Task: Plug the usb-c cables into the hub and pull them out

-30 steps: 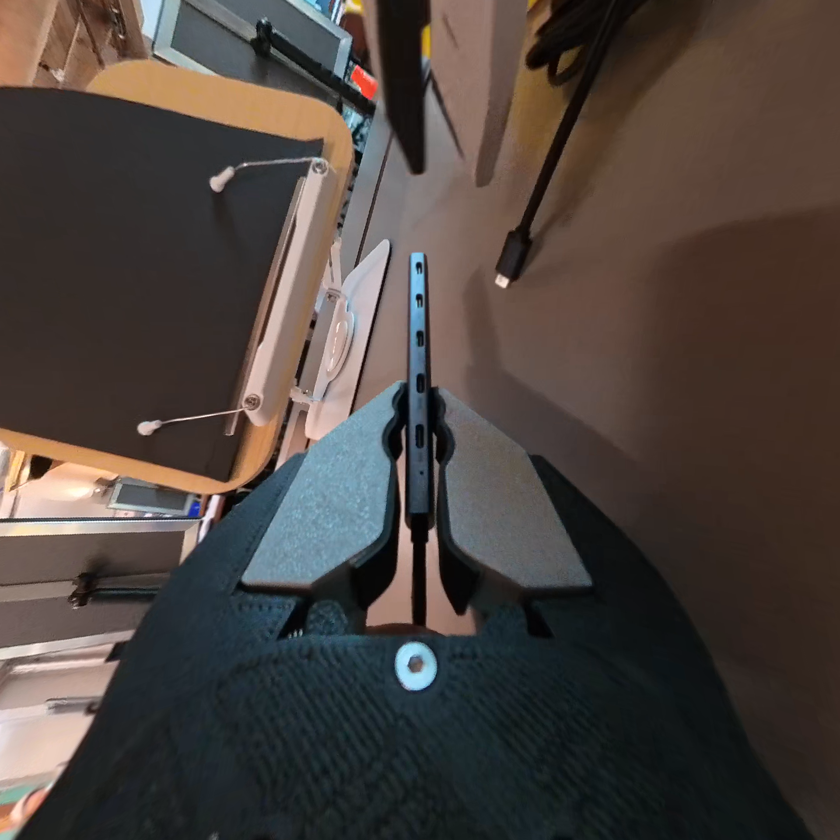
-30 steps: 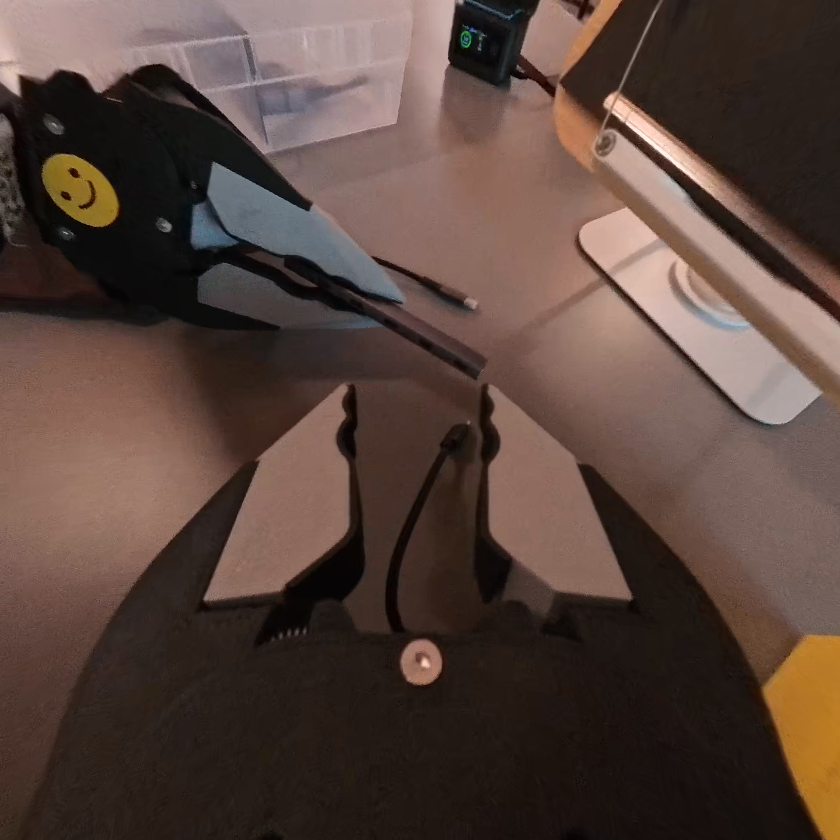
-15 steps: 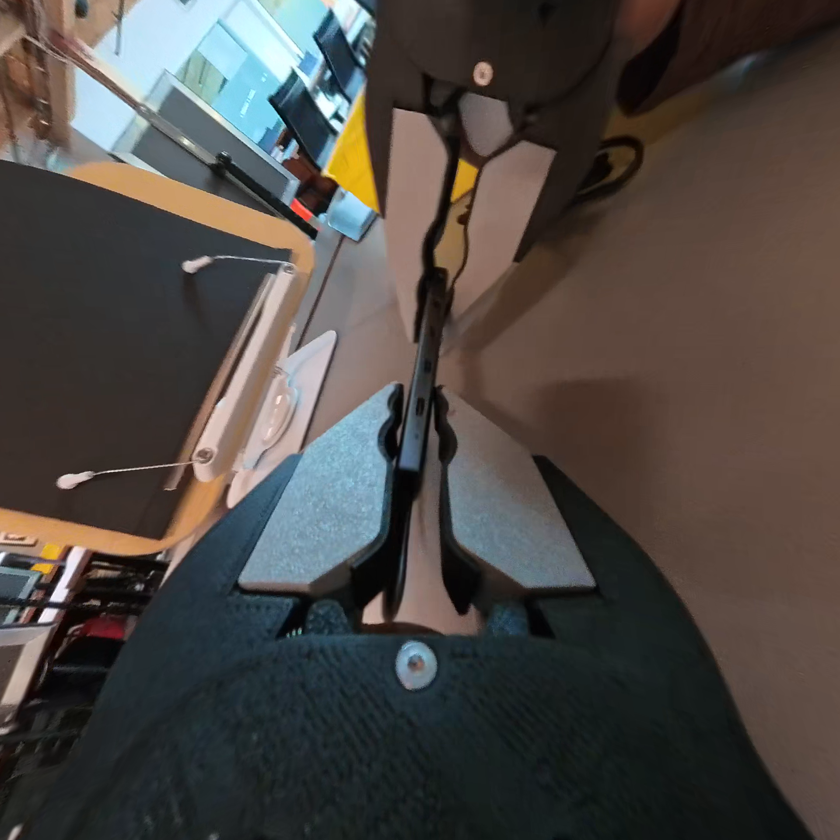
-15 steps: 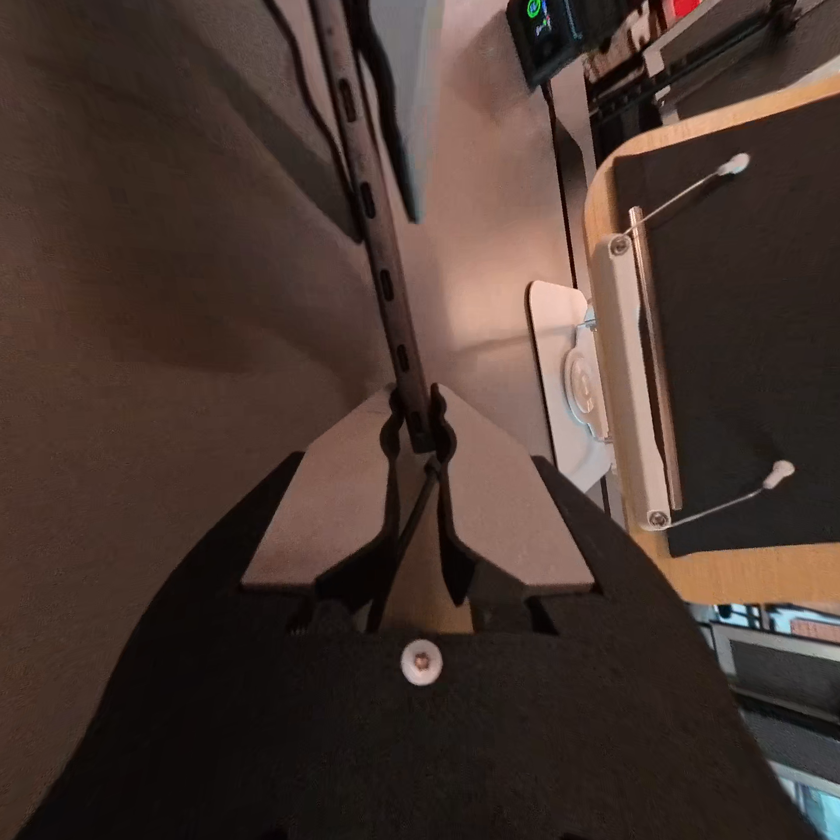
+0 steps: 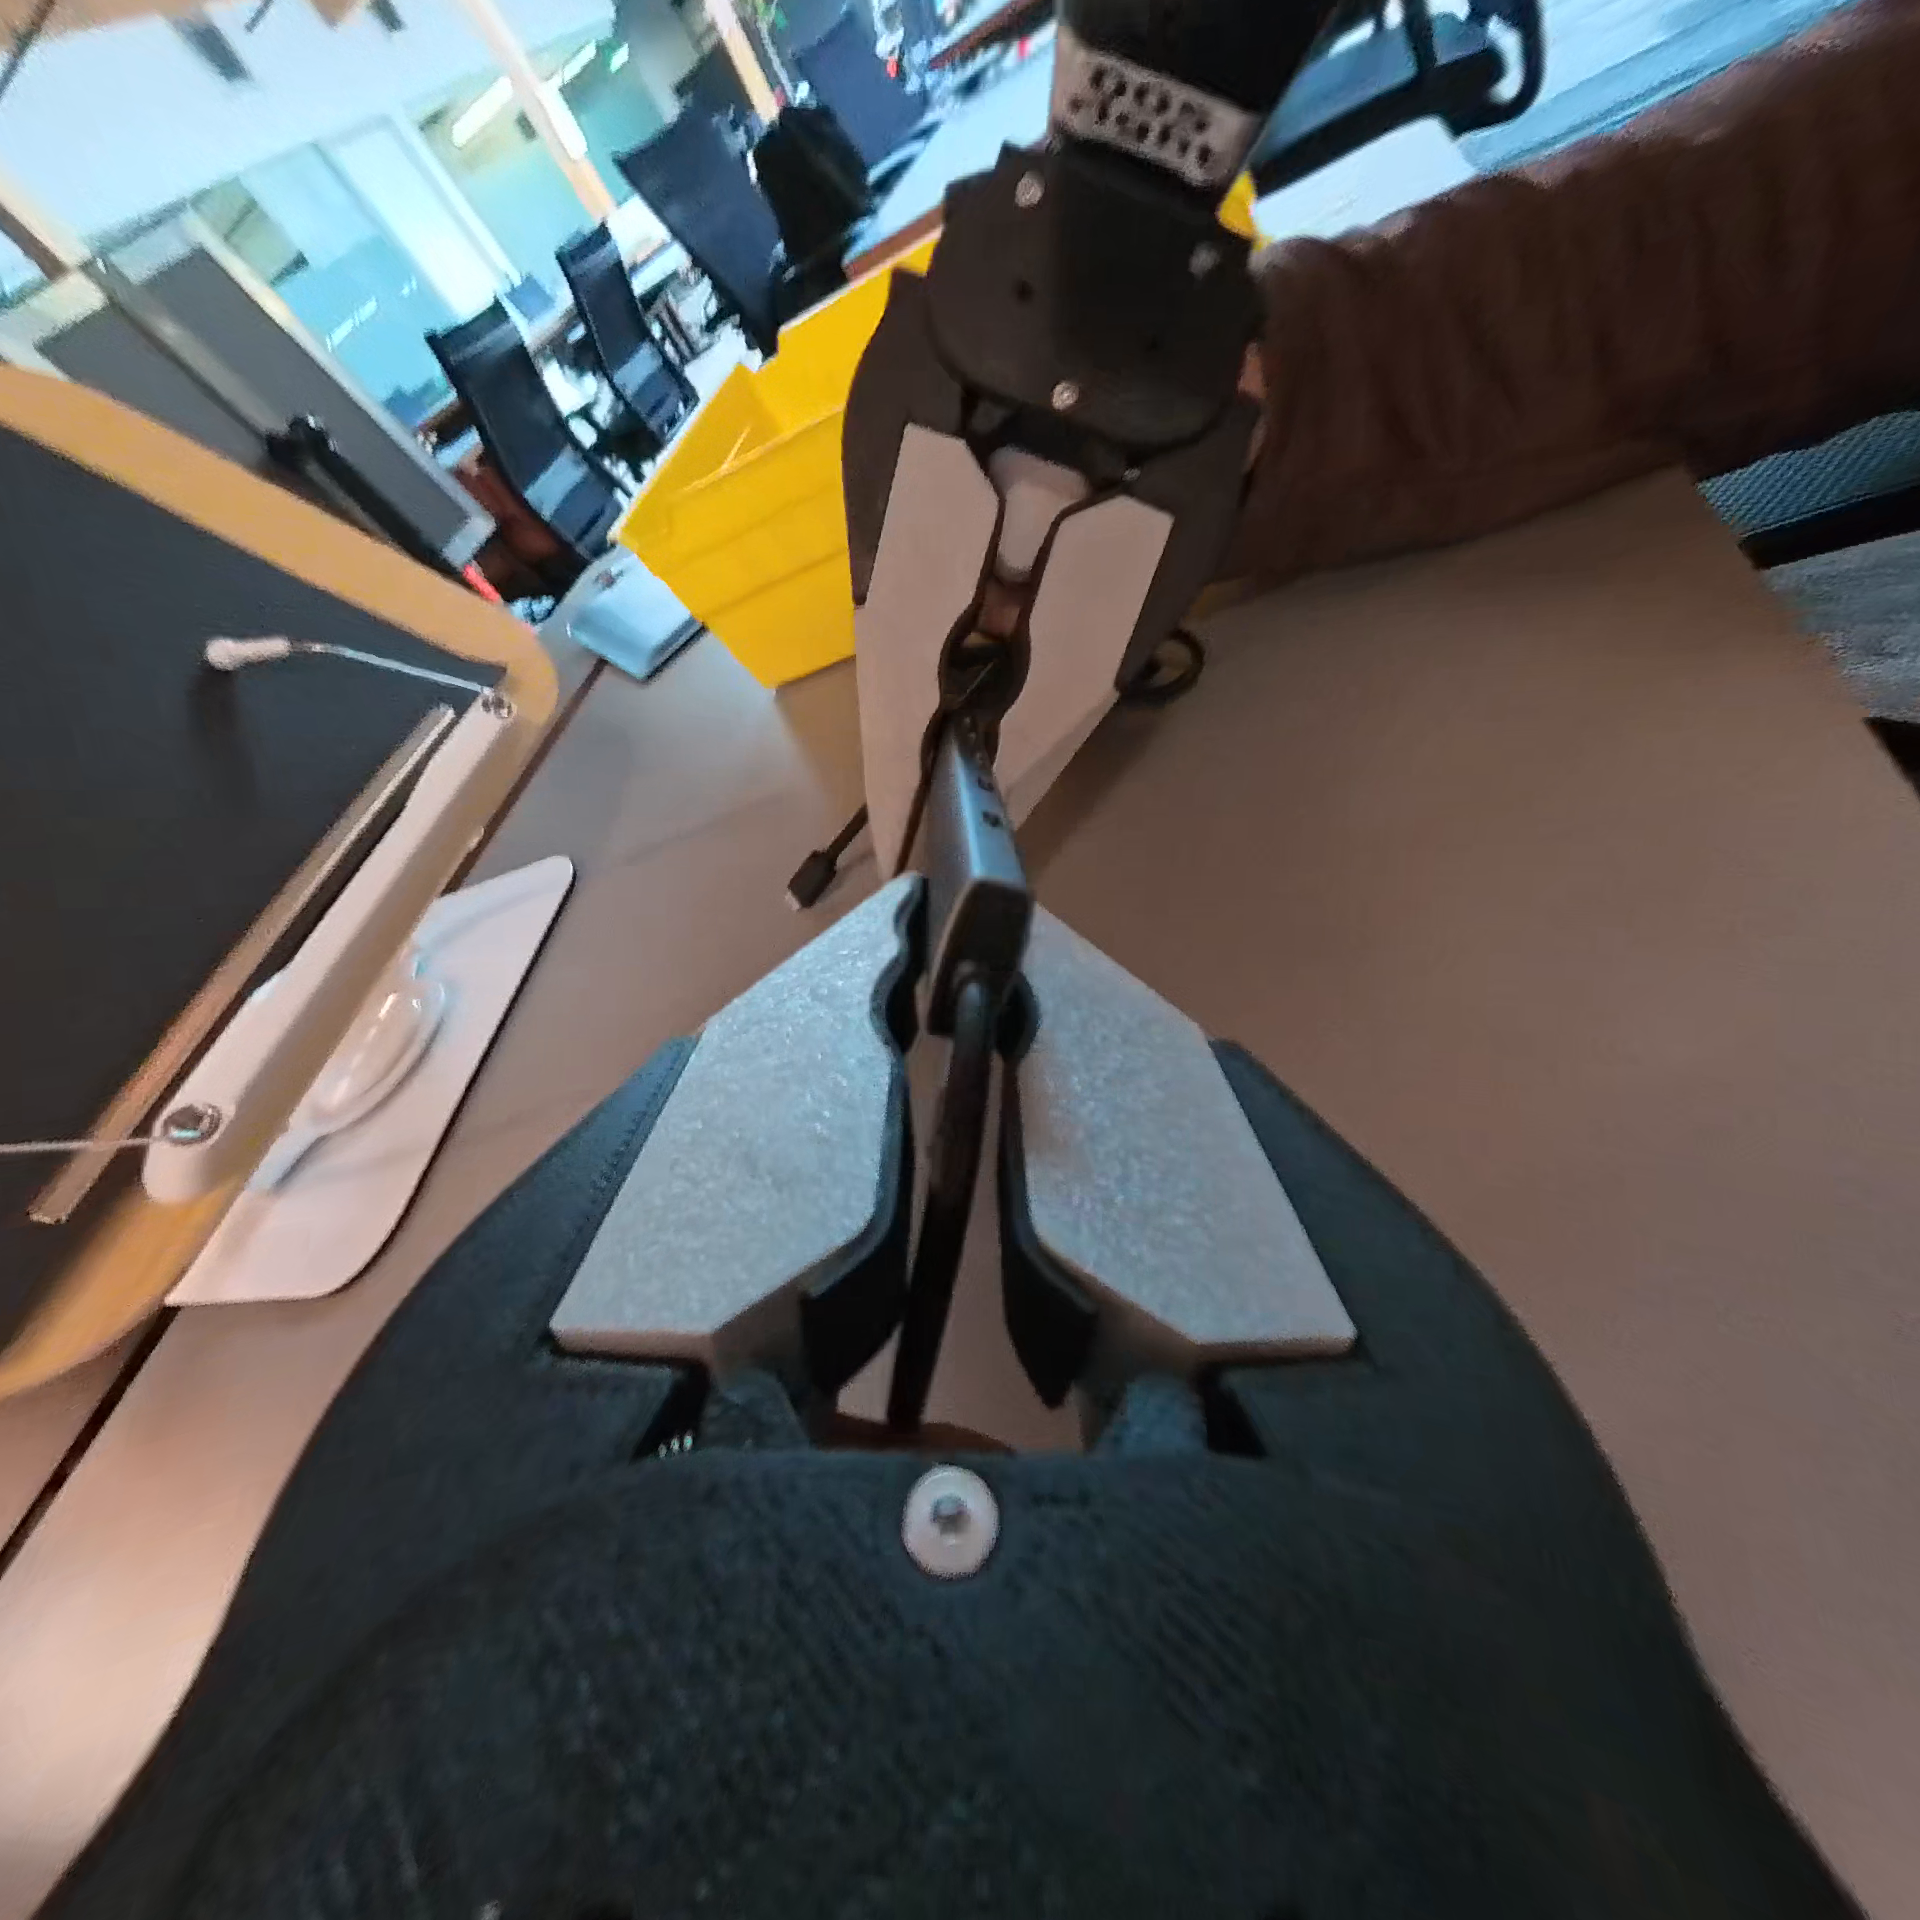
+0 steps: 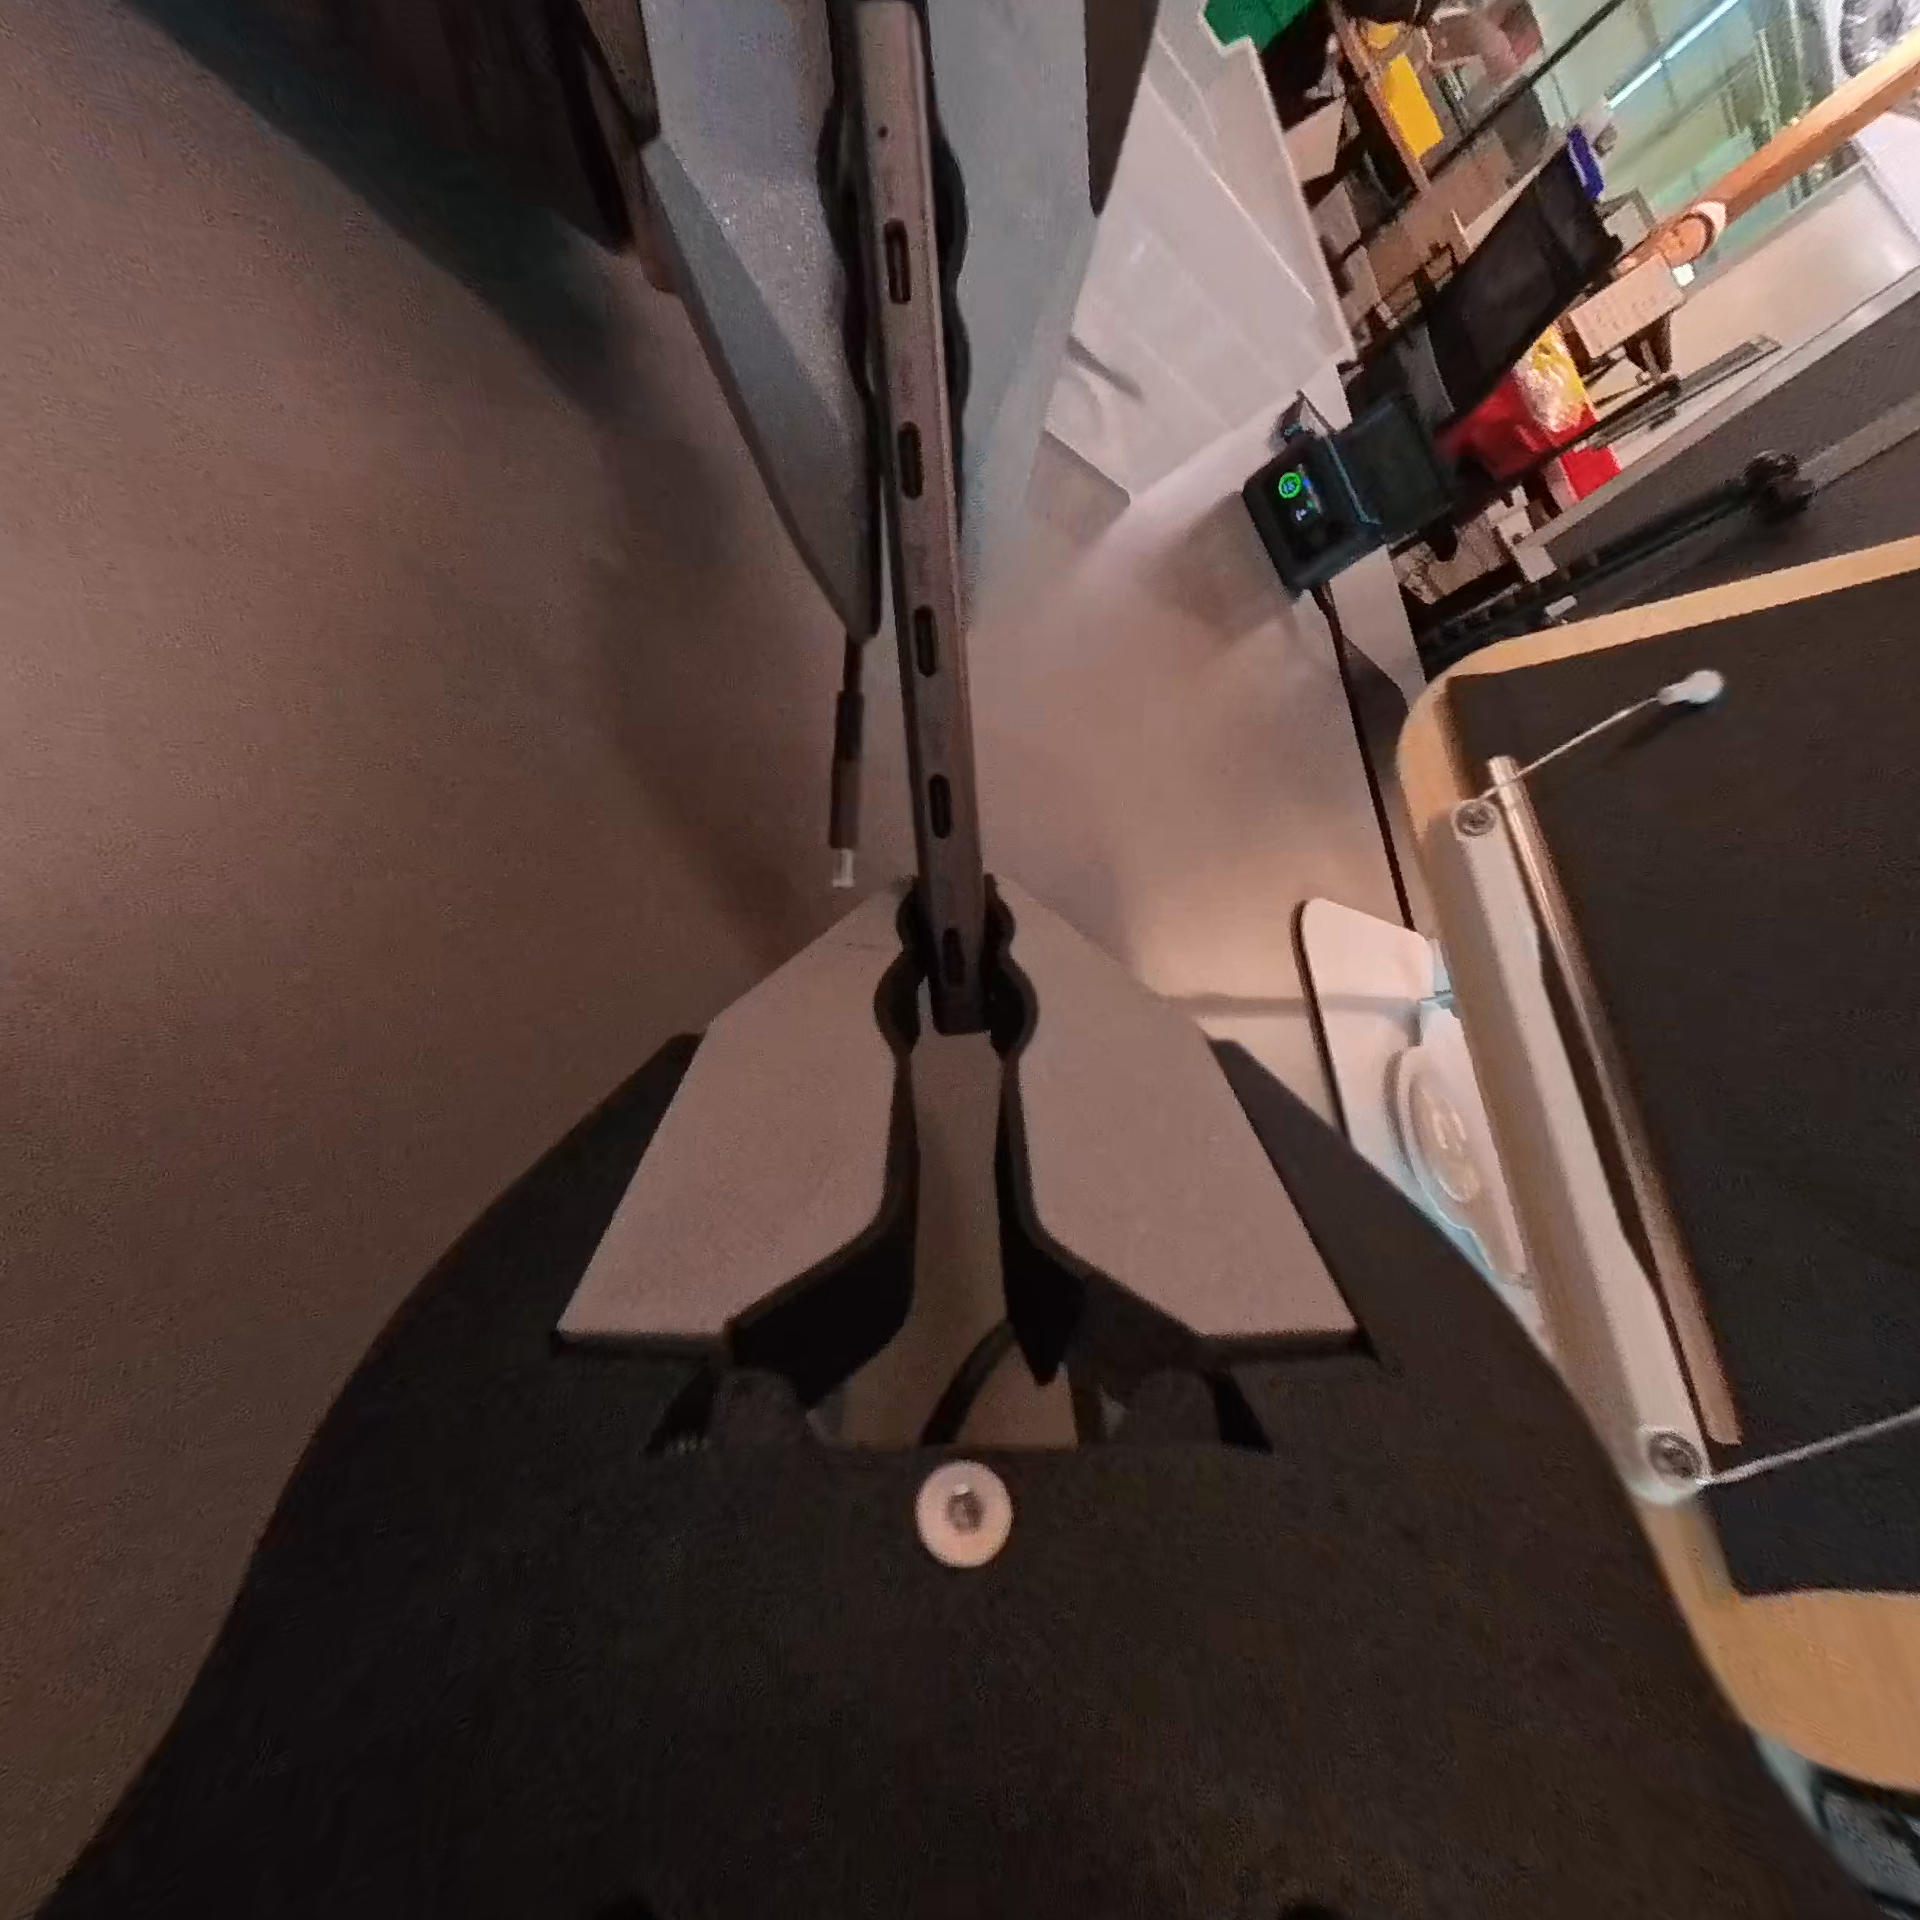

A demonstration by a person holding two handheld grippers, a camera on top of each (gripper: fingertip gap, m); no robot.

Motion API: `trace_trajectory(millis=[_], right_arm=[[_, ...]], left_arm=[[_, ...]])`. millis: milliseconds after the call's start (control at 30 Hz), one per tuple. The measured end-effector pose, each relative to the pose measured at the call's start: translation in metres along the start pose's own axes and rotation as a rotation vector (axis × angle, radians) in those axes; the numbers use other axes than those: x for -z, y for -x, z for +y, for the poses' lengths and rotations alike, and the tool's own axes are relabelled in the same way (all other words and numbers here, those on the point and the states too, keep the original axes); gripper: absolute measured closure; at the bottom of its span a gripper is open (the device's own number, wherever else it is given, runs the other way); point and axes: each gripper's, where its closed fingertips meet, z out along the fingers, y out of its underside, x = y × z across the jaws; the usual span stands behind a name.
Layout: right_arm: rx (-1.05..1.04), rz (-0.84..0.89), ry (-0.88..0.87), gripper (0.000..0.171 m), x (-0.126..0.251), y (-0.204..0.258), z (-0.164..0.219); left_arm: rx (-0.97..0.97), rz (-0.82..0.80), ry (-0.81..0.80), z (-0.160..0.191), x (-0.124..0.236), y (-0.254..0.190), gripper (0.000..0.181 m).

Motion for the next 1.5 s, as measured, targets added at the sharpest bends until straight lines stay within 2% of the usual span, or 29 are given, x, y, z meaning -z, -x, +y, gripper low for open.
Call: trace_trajectory(millis=[33,167,233,333,433,533,700,933,1067,1200,1267,1400,1500], right_arm=[[-0.016,-0.014,-0.021,0.167,0.001,0.001,-0.004],[-0.065,-0.055,-0.112,0.167,0.002,0.007,-0.018],[-0.067,-0.056,-0.140,0.168,0.001,0.007,-0.028],[-0.045,-0.060,-0.080,0.168,-0.002,0.008,-0.021],[-0.029,-0.059,-0.046,0.168,0.000,0.009,-0.012],[-0.028,-0.086,-0.042,0.168,0.004,0.013,-0.009],[-0.003,-0.150,0.004,0.168,0.001,0.029,-0.006],[-0.010,-0.175,0.127,0.168,-0.004,0.035,0.012],[0.010,-0.157,0.192,0.168,-0.005,0.033,0.022],[0.025,-0.132,0.244,0.167,-0.005,0.032,0.029],[0.029,-0.121,0.262,0.168,-0.005,0.031,0.030],[0.046,-0.110,0.278,0.168,-0.006,0.029,0.030],[0.038,-0.109,0.229,0.168,-0.006,0.029,0.021]], left_arm=[[-0.003,0.004,-0.019,-0.004,0.001,-0.001,0.174],[-0.030,0.002,-0.116,-0.023,0.004,-0.005,0.180],[-0.074,0.053,-0.058,-0.015,-0.005,-0.019,0.181],[-0.175,0.007,0.024,-0.004,-0.019,-0.025,0.172],[-0.150,0.003,0.064,0.004,-0.019,-0.020,0.162],[-0.136,-0.038,0.088,0.012,-0.012,-0.008,0.159],[-0.089,0.016,-0.024,-0.009,-0.007,-0.017,0.154],[-0.146,0.066,0.015,-0.007,-0.022,-0.038,0.151],[-0.156,-0.004,0.017,-0.009,-0.023,-0.028,0.141],[-0.161,-0.032,-0.011,-0.017,-0.018,-0.024,0.150],[-0.188,-0.020,-0.016,-0.019,-0.019,-0.027,0.173],[-0.205,-0.013,-0.007,-0.018,-0.020,-0.028,0.173],[-0.180,-0.002,-0.011,-0.016,-0.018,-0.028,0.173]])
